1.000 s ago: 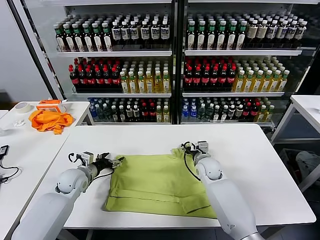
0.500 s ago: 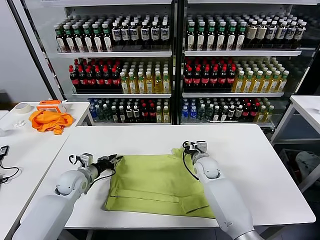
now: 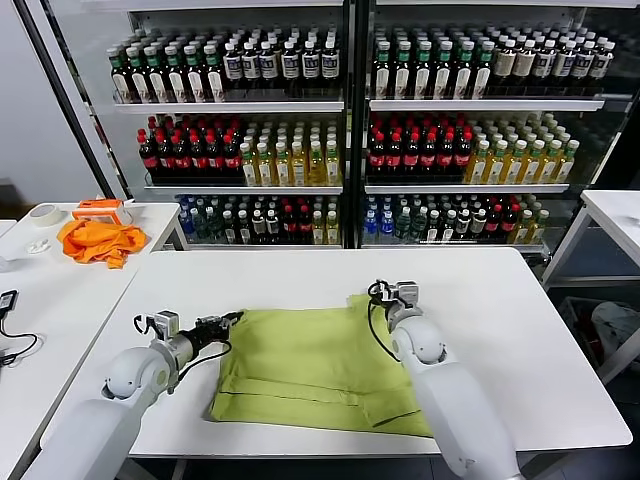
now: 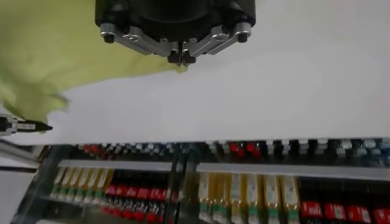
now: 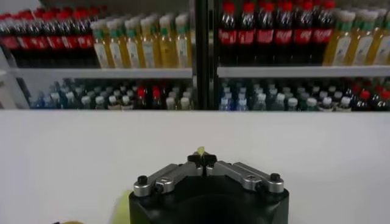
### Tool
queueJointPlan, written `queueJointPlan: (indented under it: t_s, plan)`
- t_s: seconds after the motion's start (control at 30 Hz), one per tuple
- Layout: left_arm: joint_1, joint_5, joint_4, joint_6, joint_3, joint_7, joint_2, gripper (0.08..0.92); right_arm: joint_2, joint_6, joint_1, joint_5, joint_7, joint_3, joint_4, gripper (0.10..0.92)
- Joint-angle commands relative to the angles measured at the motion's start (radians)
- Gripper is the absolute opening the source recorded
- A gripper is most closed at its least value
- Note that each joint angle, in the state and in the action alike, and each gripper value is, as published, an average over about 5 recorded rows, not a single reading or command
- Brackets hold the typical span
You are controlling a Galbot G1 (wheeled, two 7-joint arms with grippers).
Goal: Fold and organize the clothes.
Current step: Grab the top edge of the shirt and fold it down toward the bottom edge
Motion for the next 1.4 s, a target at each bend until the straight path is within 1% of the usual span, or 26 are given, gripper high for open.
queueJointPlan:
  t_s: [0.03, 0.23, 0.33, 0.43, 0.83, 1.3, 1.4]
  plan:
    - [0.147, -0.034, -0.204, -0.054, -0.07, -0.009, 0.043, 0.085, -0.119, -0.061, -0.234, 0.036, 0.025, 0.039, 0.371, 0.106]
    - [0.292, -0.008, -0.293, -0.094, -0.121, -0.007, 0.059, 0.085, -0.155, -0.039, -0.396, -0.02, 0.029, 0.062, 0.476, 0.106]
    - [0.365, 0.006, -0.313, -0.114, -0.155, -0.003, 0.061, 0.085, -0.165, -0.028, -0.442, -0.029, 0.022, 0.074, 0.496, 0.106]
    - [0.4, 0.009, -0.315, -0.121, -0.175, -0.001, 0.066, 0.085, -0.174, -0.025, -0.478, -0.029, 0.017, 0.093, 0.512, 0.106]
    - [0.398, 0.011, -0.277, -0.121, -0.18, 0.011, 0.059, 0.085, -0.167, -0.011, -0.567, -0.088, -0.002, 0.128, 0.533, 0.106]
    - [0.44, 0.025, -0.309, -0.071, -0.185, 0.002, 0.073, 0.085, -0.161, -0.002, -0.58, -0.12, -0.016, 0.134, 0.509, 0.106]
    - [0.435, 0.047, -0.305, -0.071, -0.176, -0.013, 0.071, 0.085, -0.161, -0.004, -0.586, -0.126, -0.023, 0.13, 0.512, 0.106]
